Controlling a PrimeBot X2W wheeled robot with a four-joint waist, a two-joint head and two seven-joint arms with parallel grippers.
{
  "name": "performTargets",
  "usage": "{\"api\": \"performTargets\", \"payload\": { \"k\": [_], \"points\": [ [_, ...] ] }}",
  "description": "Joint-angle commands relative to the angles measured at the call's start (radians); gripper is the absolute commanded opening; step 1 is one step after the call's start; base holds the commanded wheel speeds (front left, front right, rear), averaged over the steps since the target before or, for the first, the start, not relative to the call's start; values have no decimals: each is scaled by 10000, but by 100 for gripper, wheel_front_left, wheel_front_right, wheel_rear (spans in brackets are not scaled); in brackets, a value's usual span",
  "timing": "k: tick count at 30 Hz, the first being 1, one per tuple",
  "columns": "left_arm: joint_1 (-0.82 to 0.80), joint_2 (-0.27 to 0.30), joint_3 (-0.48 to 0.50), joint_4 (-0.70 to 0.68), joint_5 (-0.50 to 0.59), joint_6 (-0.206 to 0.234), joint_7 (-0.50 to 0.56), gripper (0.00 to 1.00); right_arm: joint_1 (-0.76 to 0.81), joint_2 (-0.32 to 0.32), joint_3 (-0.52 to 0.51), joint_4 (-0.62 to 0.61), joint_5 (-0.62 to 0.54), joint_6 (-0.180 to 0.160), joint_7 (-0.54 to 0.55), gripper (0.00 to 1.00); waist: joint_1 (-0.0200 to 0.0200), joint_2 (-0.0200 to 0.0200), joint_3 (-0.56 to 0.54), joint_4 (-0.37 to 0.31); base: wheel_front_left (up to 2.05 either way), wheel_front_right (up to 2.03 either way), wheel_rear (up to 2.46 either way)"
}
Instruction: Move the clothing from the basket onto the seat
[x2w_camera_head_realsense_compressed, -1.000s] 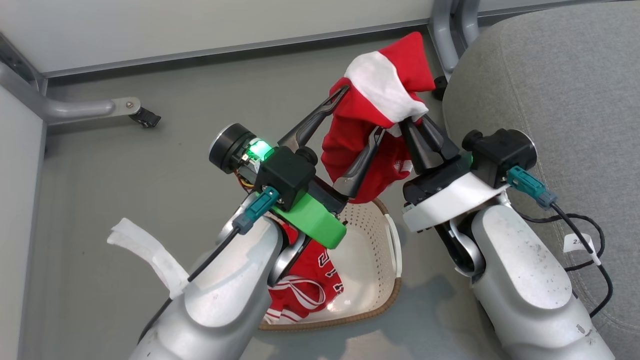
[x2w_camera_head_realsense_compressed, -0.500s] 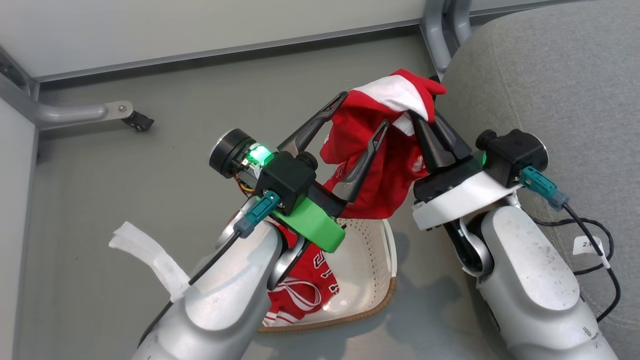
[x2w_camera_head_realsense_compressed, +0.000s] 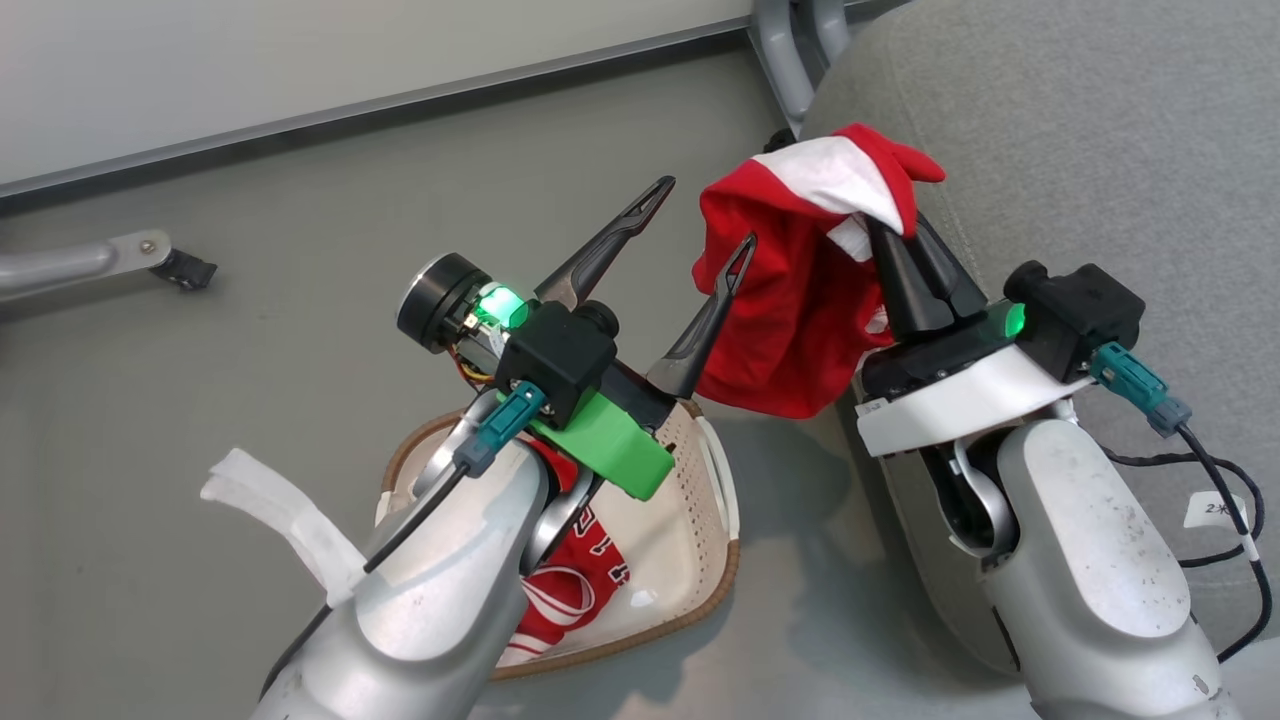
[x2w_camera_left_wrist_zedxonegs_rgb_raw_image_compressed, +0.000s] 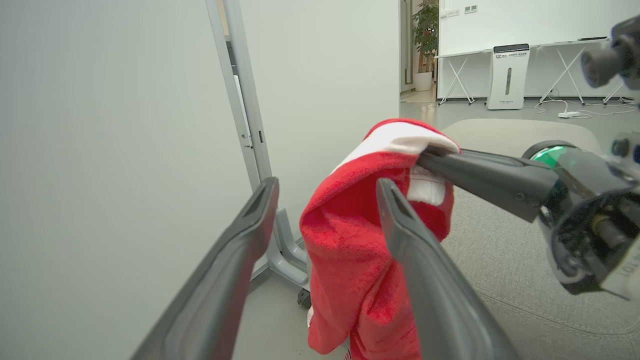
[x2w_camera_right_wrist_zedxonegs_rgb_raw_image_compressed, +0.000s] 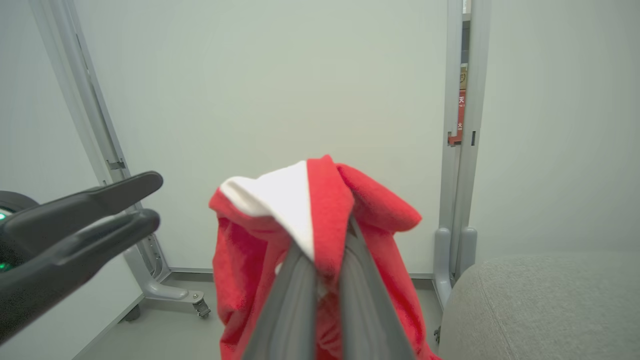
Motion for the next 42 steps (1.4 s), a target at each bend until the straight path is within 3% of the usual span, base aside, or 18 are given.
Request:
{"api": "performTargets", "payload": {
  "k": [1, 9, 26, 42],
  "points": [
    [127, 99, 41, -30, 123, -12, -10, 100, 152, -29, -96, -95, -62, -3, -25, 0, 0, 0, 167, -451, 0, 0, 0],
    [155, 284, 58, 22, 195, -16, -10, 100, 662, -28, -910, -473, -438, -3, -25, 0, 0, 0, 352, -1351, 0, 0, 0],
    [-49, 502, -177, 112, 219, -19, -10, 100, 1316, -25, -2167, -821, -575, -3, -25, 0, 0, 0, 653, -2514, 0, 0, 0],
    [-224, 560, -282, 154, 107, -20, -10, 100, 781, -25, -2825, -928, -397, -3, -25, 0, 0, 0, 893, -2494, 0, 0, 0]
  ]
}}
